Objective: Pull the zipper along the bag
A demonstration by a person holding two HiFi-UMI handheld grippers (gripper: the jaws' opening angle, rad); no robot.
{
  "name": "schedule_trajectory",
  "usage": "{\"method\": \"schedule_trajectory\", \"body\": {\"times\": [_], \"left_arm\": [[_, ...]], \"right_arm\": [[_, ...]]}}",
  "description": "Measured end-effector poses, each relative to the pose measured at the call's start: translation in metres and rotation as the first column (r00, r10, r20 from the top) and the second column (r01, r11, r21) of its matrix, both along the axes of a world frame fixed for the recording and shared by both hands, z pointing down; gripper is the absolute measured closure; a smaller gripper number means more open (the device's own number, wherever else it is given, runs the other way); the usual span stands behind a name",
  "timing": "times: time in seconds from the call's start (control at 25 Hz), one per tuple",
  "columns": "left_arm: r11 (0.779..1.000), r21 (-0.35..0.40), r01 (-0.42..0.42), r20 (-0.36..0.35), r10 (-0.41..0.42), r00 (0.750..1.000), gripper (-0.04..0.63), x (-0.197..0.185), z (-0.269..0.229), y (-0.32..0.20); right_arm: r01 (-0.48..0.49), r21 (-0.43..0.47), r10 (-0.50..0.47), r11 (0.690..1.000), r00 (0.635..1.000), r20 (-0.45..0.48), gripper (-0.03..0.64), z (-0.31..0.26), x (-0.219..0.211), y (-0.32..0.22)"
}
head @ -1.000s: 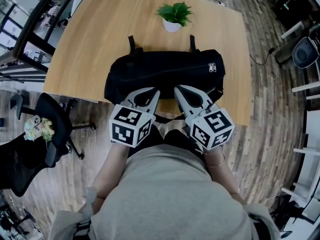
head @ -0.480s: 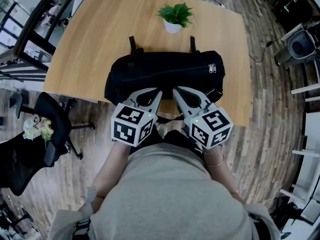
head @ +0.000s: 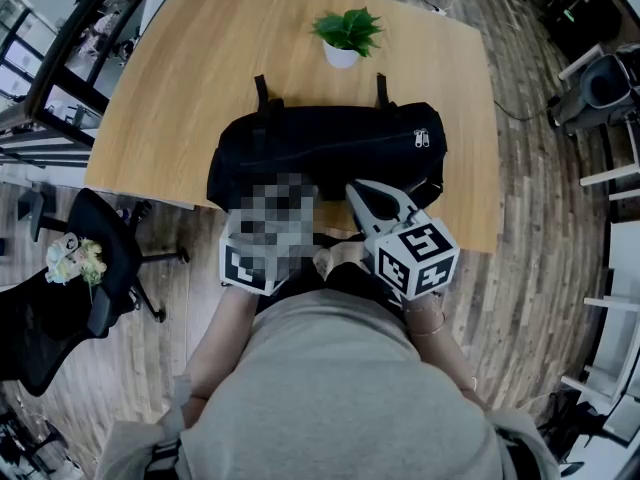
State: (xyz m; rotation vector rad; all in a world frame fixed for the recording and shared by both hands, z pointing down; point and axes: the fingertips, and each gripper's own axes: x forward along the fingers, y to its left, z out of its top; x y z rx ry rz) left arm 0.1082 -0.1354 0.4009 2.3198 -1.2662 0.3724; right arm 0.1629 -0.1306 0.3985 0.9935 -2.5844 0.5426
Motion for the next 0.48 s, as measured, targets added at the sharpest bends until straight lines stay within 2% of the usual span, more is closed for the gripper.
{"method": "schedule_trajectory", "body": {"times": [0.24,0.48], "left_arm": [[1.0,-0.016,0.001,-0.007,-0.001,1.0,0.569,-0.0004,0.0044,0.0016],[1.0,-0.024,-0.016,-0.046,0.015,0.999,0.571,0.0016,0.0038,0.0042]], "right_arm": [[0.002,-0.023,-0.002,1.0,1.0,0.004,0.612,0.0053,0.0002,0.0024],[0.003,-0.019,-0.003,1.0,1.0,-0.008,0.611,0.0074,0.0011,0.0022]]}}
